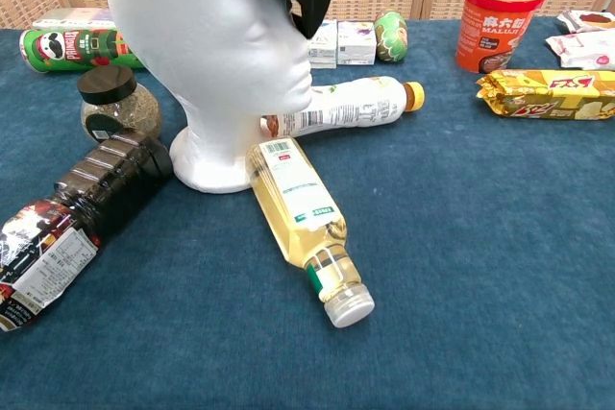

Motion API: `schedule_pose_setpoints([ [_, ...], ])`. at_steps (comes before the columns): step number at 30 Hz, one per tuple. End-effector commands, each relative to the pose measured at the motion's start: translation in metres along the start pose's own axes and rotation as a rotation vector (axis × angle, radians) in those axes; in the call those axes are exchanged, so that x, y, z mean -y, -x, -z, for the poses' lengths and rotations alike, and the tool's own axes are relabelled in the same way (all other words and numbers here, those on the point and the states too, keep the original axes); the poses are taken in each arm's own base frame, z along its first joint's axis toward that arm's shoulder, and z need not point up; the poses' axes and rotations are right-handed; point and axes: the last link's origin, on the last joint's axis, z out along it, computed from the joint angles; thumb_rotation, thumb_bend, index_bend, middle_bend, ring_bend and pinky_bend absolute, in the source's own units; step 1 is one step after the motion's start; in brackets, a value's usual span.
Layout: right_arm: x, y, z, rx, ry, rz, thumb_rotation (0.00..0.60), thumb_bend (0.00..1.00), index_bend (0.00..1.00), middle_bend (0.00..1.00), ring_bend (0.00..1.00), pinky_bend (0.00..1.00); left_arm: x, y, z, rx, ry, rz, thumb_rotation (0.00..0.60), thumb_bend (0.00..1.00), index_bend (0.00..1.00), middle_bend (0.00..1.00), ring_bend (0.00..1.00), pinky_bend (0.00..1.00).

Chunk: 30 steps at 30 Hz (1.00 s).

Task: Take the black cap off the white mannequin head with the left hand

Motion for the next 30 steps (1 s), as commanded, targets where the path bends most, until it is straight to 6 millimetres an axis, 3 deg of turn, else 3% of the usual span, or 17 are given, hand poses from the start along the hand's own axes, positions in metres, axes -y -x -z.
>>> schedule_pose_setpoints([
  [1, 0.000, 0.001, 0.000, 0.003, -0.001, 0.001, 0.600, 0.00, 0.15, 0.00, 0.00, 0.00, -0.003, -0.006, -0.010, -0.023, -0.005, 0.010, 0.600, 0.52, 0.77, 0.54, 0.42, 0.59],
  [9, 0.000, 0.000, 0.000, -0.001, 0.002, 0.002, 0.600, 0.00, 0.15, 0.00, 0.00, 0.00, -0.012, -0.034, -0.031, -0.164, -0.026, 0.059, 0.600, 0.53, 0.77, 0.54, 0.42, 0.59],
  [15, 0.000, 0.000, 0.001, -0.001, -0.002, -0.002, 0.600, 0.00, 0.15, 0.00, 0.00, 0.00, 0.003, -0.059, -0.039, -0.243, -0.076, 0.036, 0.600, 0.53, 0.77, 0.54, 0.42, 0.59],
  [20, 0.001, -0.001, 0.002, 0.000, -0.008, -0.011, 0.600, 0.00, 0.15, 0.00, 0.00, 0.00, 0.039, -0.078, -0.032, -0.244, -0.164, 0.007, 0.600, 0.53, 0.77, 0.54, 0.42, 0.59],
  [27, 0.003, -0.001, 0.004, 0.005, -0.017, -0.016, 0.600, 0.00, 0.15, 0.00, 0.00, 0.00, 0.110, -0.097, -0.001, -0.224, -0.361, 0.004, 0.600, 0.53, 0.77, 0.54, 0.42, 0.59],
  [30, 0.004, 0.001, 0.005, 0.018, -0.025, -0.018, 0.600, 0.00, 0.15, 0.00, 0.00, 0.00, 0.131, -0.101, 0.009, -0.218, -0.414, 0.004, 0.600, 0.53, 0.77, 0.54, 0.42, 0.59],
])
